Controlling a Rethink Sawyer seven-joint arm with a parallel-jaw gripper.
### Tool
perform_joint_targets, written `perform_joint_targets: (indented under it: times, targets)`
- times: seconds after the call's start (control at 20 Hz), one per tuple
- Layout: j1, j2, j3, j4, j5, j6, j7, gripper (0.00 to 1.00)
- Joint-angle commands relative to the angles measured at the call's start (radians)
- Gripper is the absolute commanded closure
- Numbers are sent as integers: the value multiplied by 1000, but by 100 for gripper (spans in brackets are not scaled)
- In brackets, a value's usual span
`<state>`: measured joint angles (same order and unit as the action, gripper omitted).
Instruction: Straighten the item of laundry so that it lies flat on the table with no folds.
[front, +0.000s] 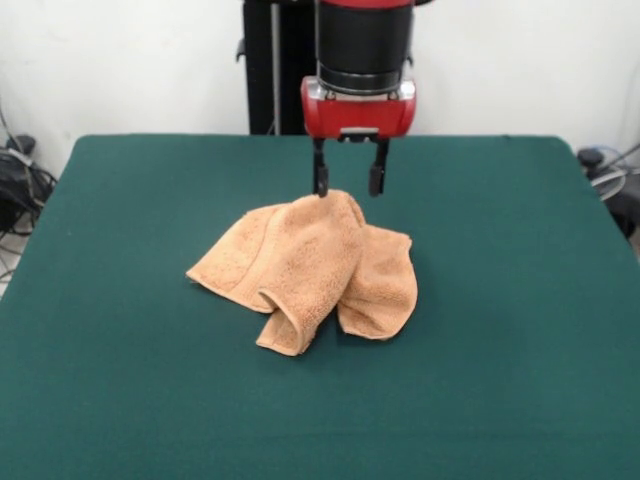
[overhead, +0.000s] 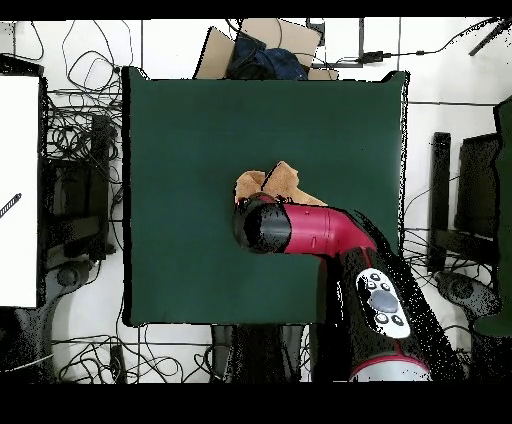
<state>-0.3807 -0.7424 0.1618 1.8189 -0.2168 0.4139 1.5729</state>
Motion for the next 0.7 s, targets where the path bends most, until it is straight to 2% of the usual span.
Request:
perform_joint_targets:
  times: [0.05,0.7]
  targets:
    - [3,-11,53,74,29,12,123,0]
    - [5,-17,54,82,33,9,128,0]
